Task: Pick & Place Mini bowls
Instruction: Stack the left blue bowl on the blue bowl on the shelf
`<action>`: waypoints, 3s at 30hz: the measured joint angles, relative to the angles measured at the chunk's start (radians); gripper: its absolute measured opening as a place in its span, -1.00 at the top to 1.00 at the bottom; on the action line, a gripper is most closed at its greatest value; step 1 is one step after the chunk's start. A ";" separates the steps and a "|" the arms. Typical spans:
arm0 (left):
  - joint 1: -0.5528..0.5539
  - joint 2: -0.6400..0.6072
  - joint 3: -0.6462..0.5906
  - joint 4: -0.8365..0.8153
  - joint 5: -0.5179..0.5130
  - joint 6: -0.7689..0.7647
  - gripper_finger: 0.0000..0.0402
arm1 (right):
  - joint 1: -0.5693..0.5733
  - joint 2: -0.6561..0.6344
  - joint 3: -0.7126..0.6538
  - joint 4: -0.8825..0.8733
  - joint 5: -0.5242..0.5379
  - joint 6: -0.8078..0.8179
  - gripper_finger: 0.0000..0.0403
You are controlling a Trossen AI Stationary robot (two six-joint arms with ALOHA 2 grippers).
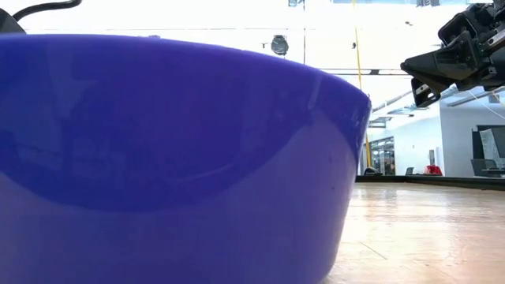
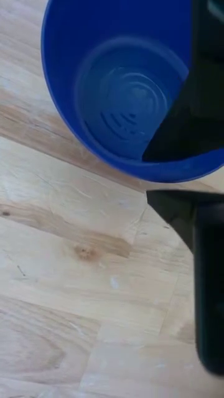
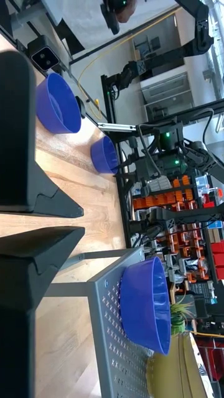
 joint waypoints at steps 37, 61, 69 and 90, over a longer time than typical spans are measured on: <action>0.280 -0.252 0.083 0.656 -0.543 0.596 0.97 | 0.000 0.000 0.000 0.000 0.000 0.000 0.90; 1.001 0.129 0.938 0.197 -0.081 0.657 0.99 | 0.000 0.000 0.000 0.000 0.000 0.000 0.90; 1.105 0.230 0.951 0.106 0.012 0.585 0.99 | 0.000 0.000 0.000 0.000 0.000 0.000 0.90; 1.137 0.295 0.950 -0.207 0.004 0.551 0.98 | 0.000 0.000 0.000 0.000 0.000 0.000 0.90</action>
